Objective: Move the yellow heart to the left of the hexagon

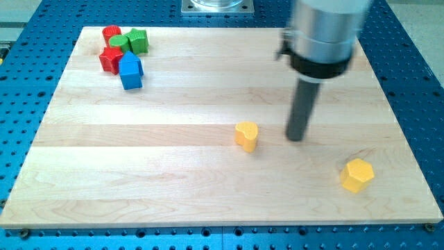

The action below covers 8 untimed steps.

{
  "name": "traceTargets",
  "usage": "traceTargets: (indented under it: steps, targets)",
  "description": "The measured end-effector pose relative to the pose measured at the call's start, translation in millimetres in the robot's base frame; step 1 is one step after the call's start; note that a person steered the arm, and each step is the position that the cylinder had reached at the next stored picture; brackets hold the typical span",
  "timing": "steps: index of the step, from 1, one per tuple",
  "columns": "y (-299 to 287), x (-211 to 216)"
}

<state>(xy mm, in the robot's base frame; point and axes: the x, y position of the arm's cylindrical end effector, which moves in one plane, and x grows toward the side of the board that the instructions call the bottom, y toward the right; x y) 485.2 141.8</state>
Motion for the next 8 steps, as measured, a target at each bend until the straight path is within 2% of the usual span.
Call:
traceTargets:
  steps: [2, 3, 4, 5, 6, 8]
  targets:
    - [-94, -30]
    - [-125, -30]
    - [-90, 4]
    - [-51, 18]
    - [-90, 15]
    - [-53, 52]
